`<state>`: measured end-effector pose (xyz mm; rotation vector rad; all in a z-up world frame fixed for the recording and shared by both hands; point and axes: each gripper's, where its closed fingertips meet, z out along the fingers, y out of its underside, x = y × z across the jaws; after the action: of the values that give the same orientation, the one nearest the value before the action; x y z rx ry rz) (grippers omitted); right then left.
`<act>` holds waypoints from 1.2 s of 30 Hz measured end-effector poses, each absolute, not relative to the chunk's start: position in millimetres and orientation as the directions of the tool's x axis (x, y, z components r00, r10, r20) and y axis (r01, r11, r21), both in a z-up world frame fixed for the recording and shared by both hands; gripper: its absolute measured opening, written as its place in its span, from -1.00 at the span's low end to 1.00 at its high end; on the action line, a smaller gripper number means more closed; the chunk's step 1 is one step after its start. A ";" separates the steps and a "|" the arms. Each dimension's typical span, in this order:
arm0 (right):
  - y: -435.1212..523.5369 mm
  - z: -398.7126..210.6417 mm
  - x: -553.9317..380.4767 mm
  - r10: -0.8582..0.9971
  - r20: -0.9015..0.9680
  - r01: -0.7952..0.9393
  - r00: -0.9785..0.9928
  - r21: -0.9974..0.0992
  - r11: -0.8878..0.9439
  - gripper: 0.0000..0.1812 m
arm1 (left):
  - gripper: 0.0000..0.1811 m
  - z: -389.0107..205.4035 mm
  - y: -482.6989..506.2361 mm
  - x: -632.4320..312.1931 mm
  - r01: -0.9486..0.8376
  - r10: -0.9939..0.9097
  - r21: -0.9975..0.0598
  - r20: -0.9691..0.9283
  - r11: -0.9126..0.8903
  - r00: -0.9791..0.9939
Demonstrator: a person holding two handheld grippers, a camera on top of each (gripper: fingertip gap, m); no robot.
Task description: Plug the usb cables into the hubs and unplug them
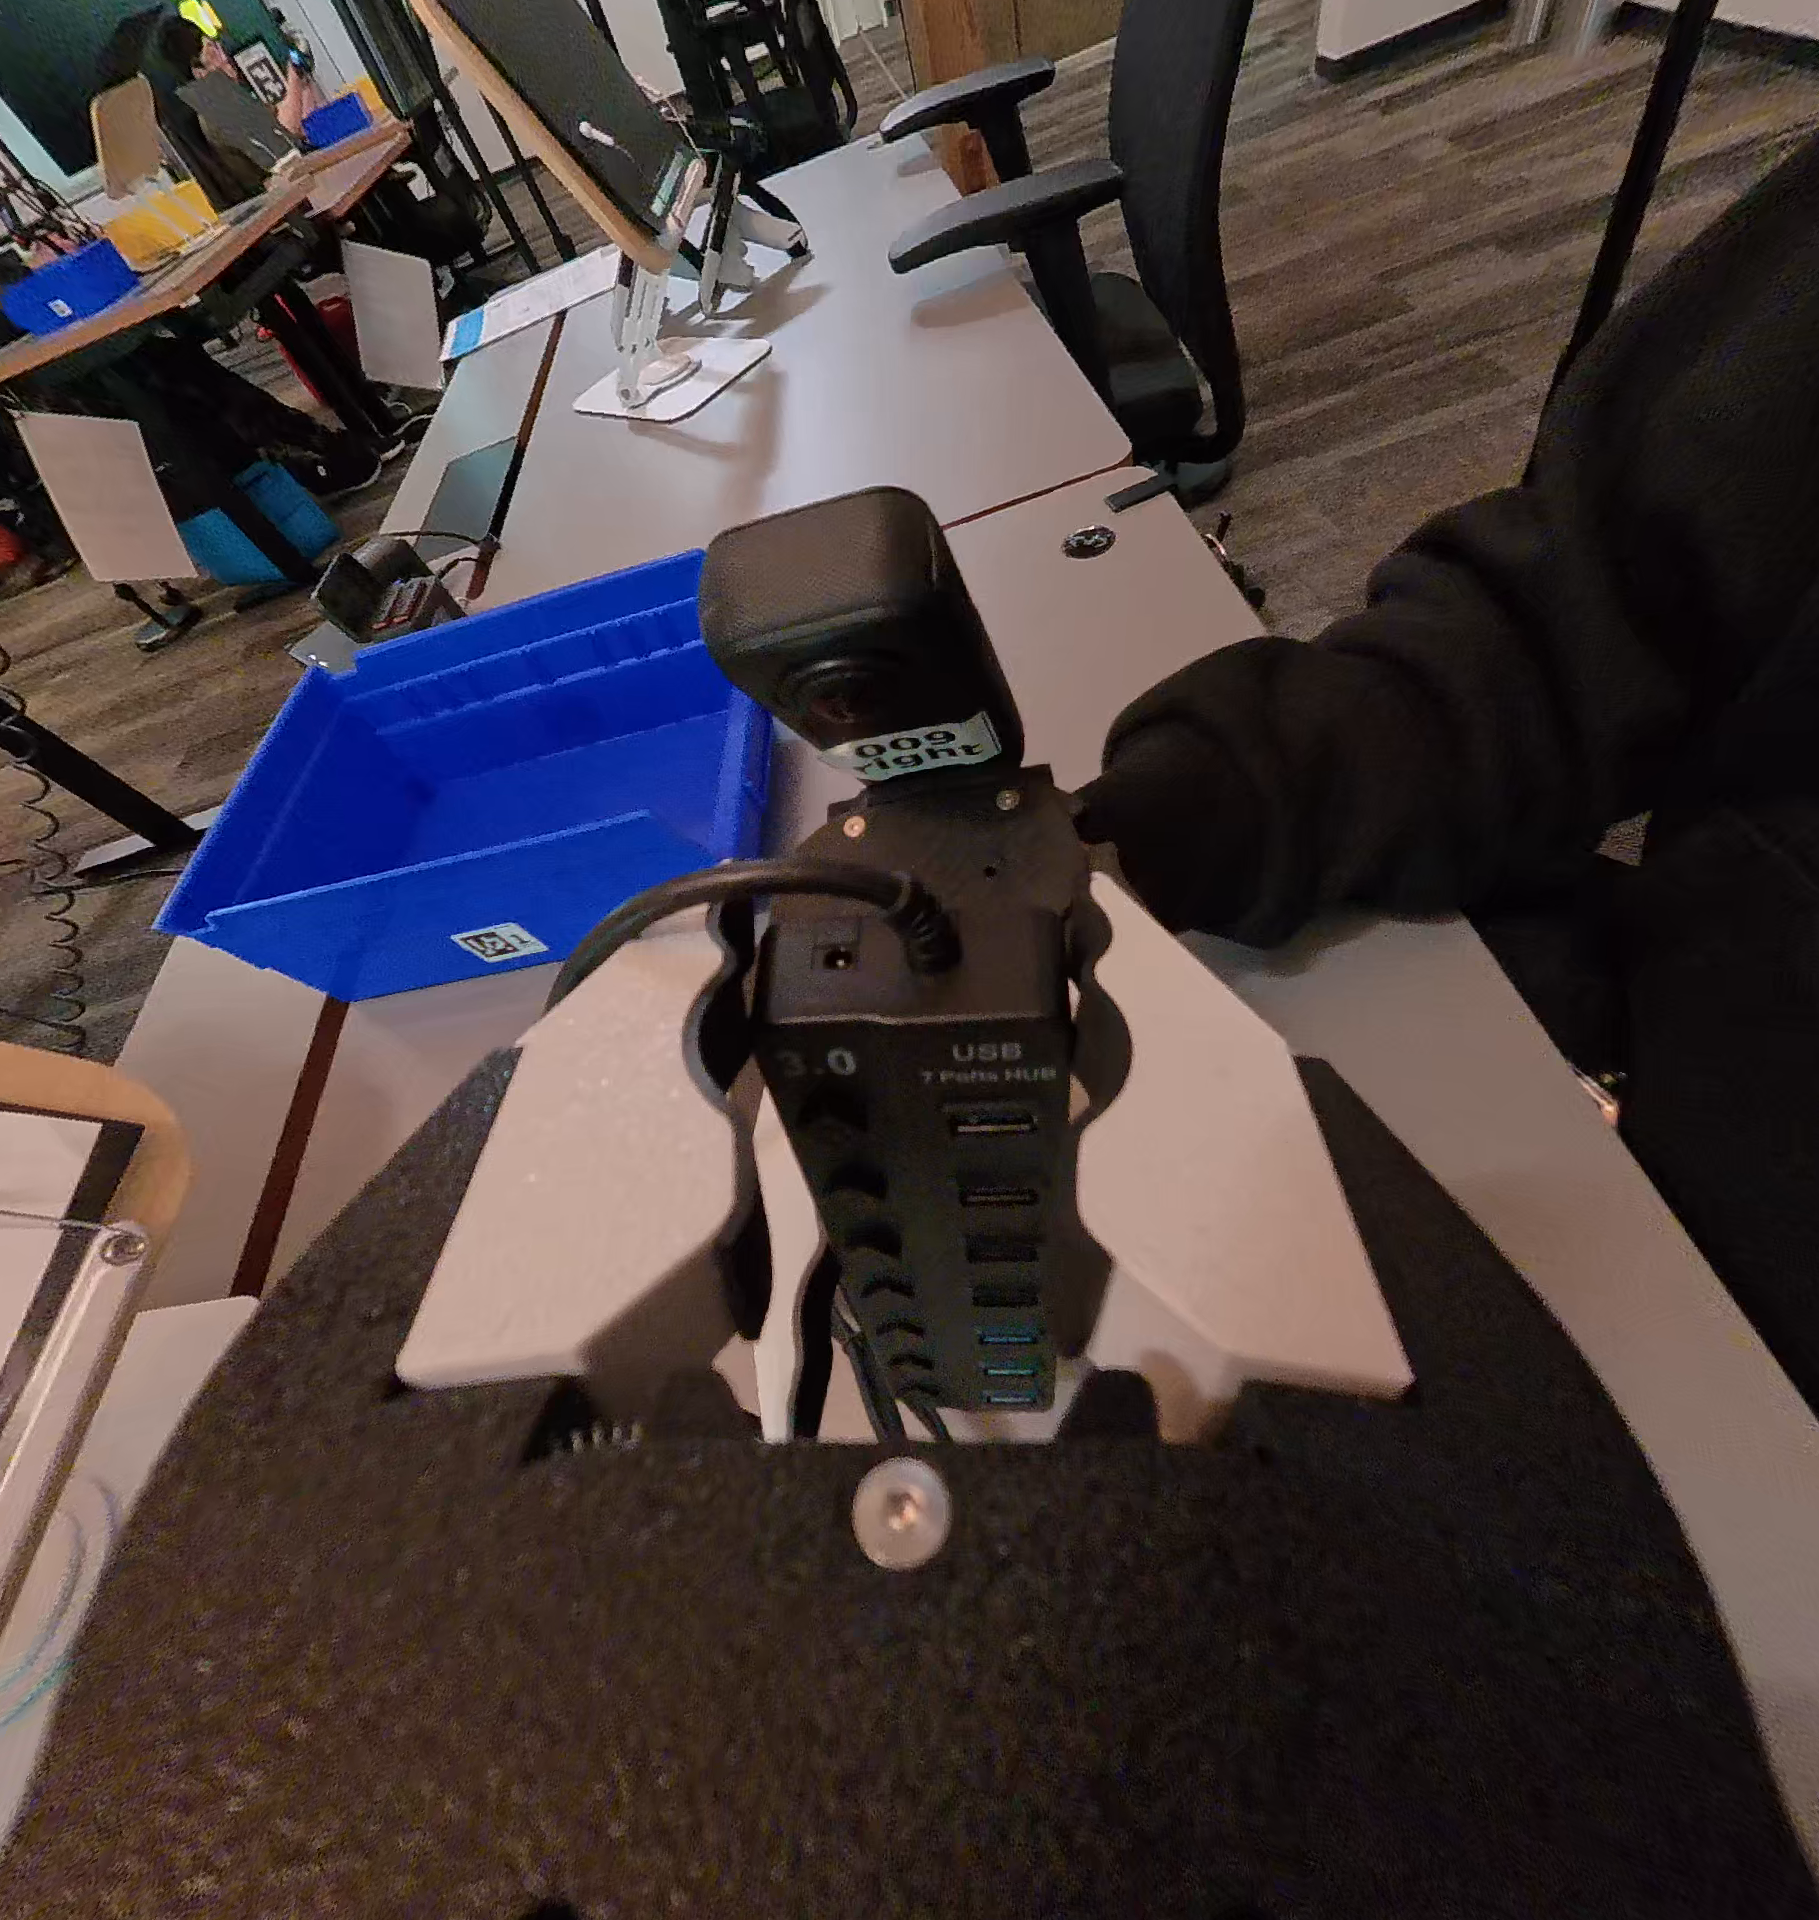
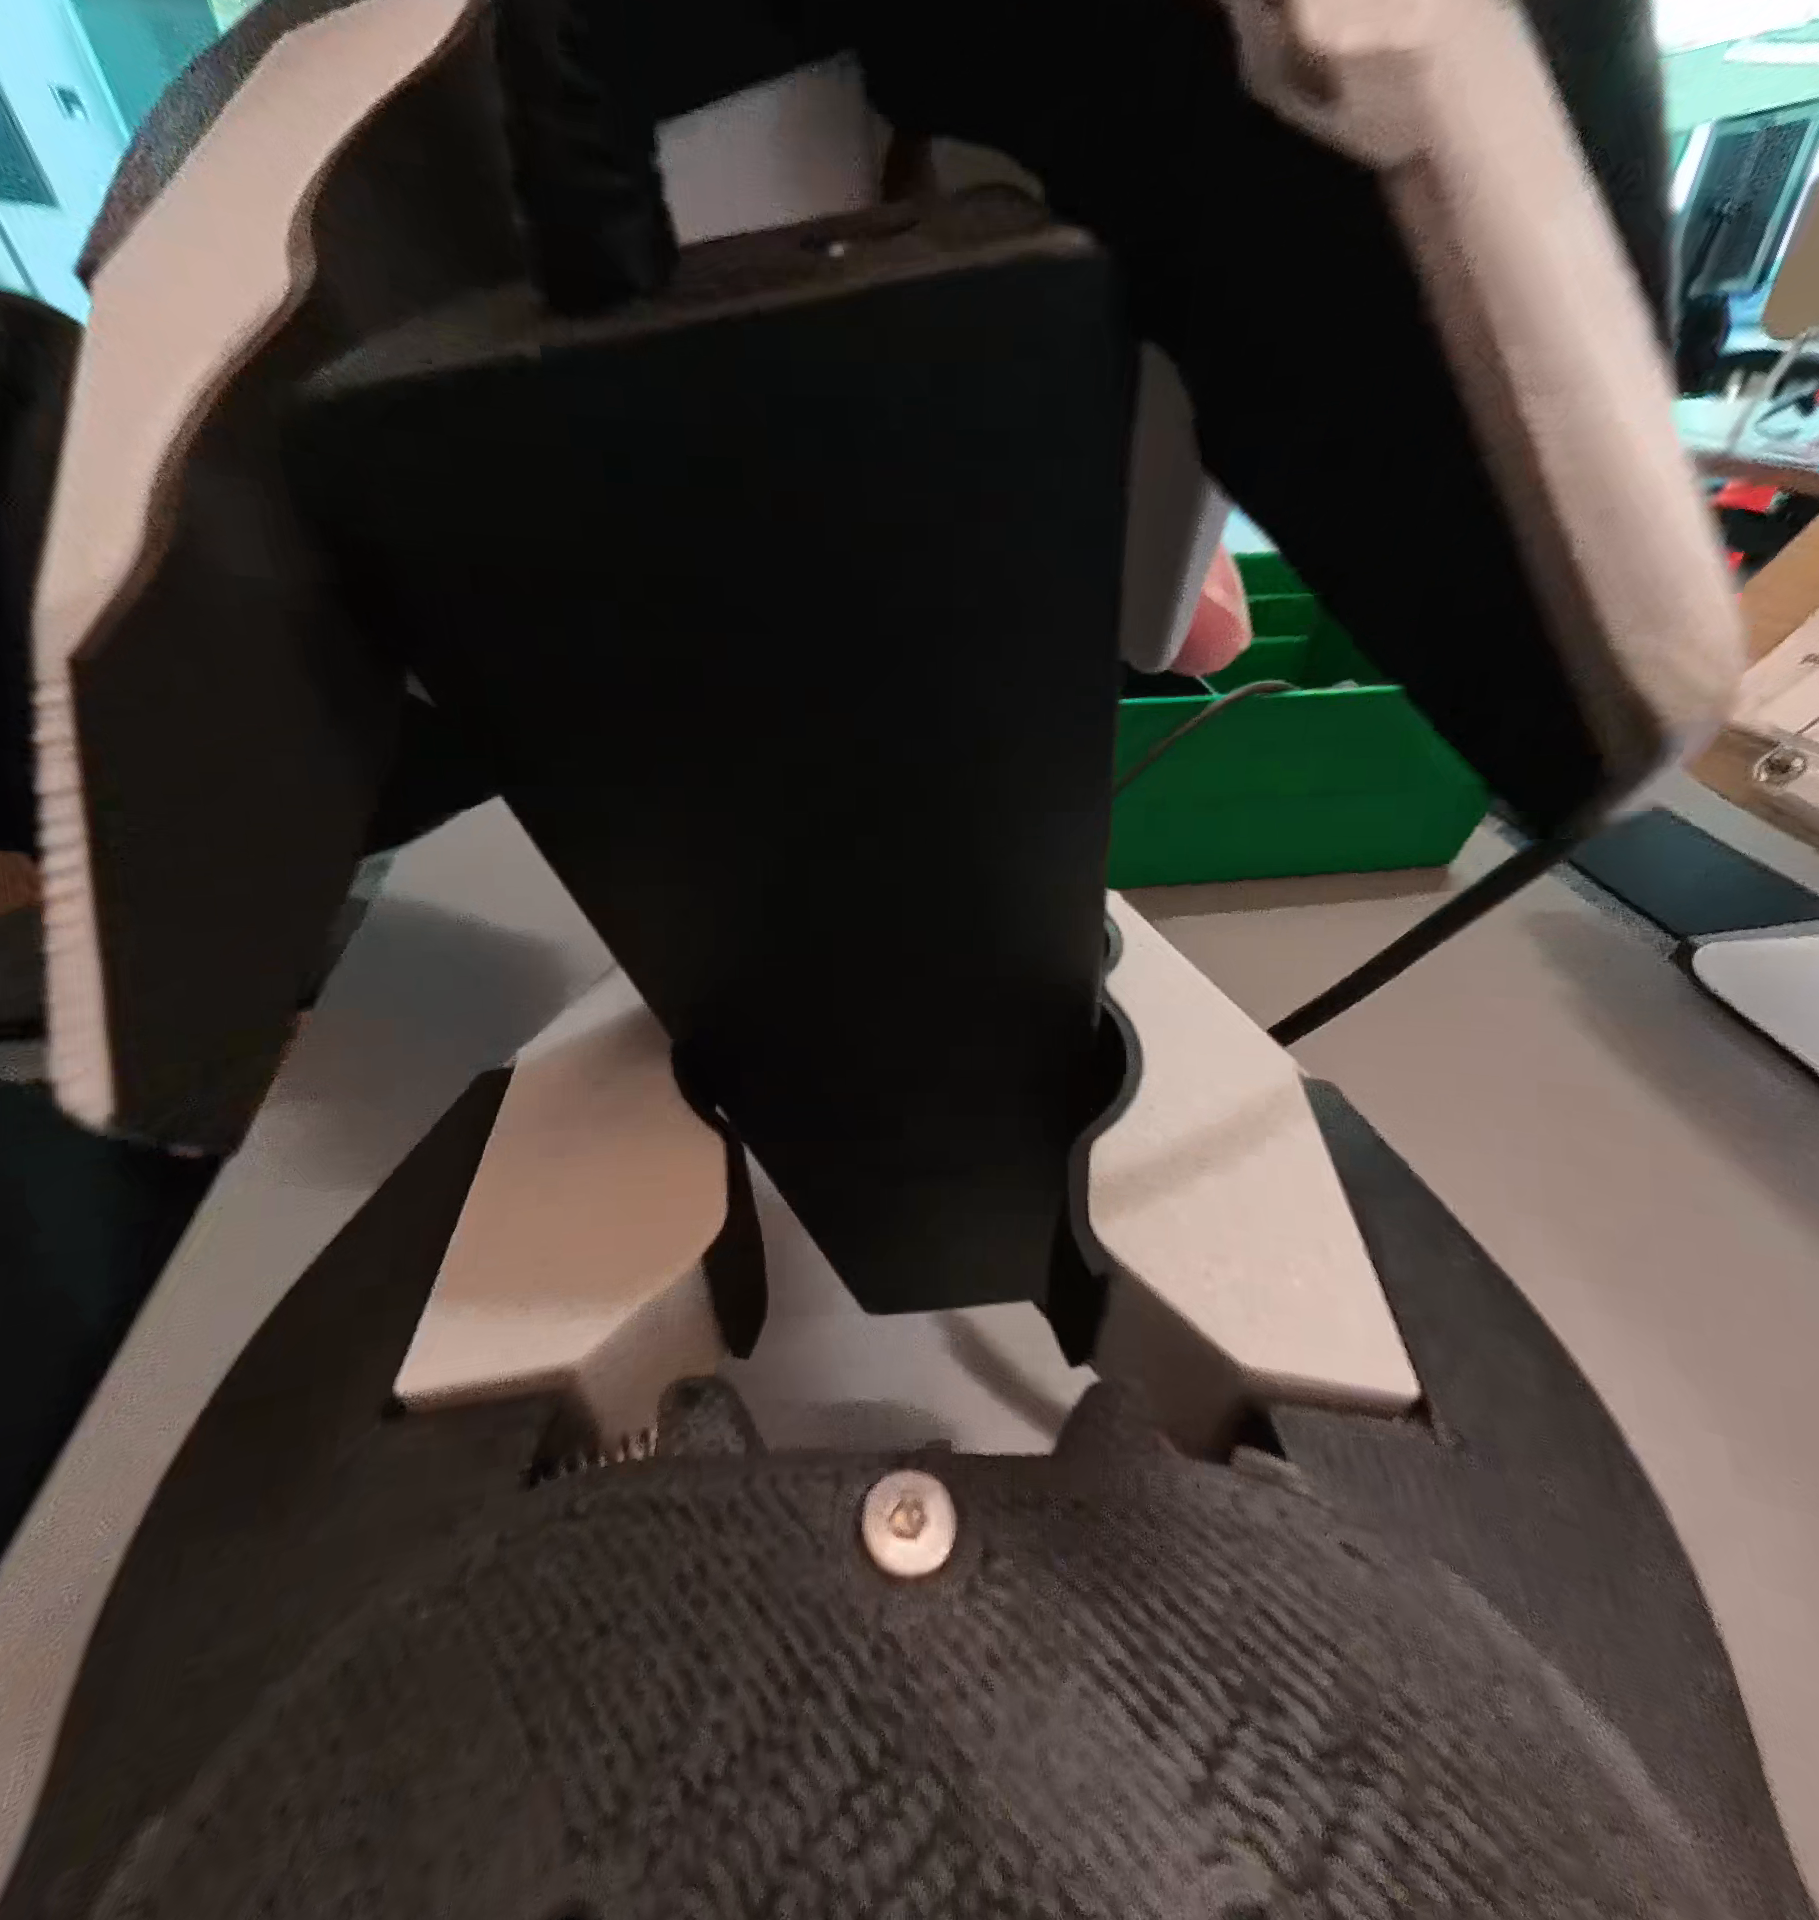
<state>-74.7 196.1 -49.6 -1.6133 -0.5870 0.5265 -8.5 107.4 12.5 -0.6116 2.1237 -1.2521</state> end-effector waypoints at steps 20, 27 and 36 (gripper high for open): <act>195.3 -67.0 -43.5 0.570 0.018 0.047 0.821 -0.998 -0.036 -0.28 | -0.41 -28.6 127.0 3.8 -0.361 -0.744 -0.806 -0.140 0.469 -0.654; 197.2 -65.8 -46.7 0.554 0.014 0.041 0.832 -0.999 -0.036 0.01 | -0.41 -31.3 118.3 6.1 -0.325 -0.714 -0.829 -0.123 0.456 -0.689; 198.5 -72.8 -50.4 0.560 0.021 0.071 0.828 -0.995 -0.068 -0.13 | -0.41 -35.1 120.1 8.0 -0.343 -0.717 -0.796 -0.156 0.498 -0.680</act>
<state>-50.4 198.5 -72.8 -1.6067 -0.5088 0.4317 8.0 120.1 -35.1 -0.8712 2.2719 -1.0562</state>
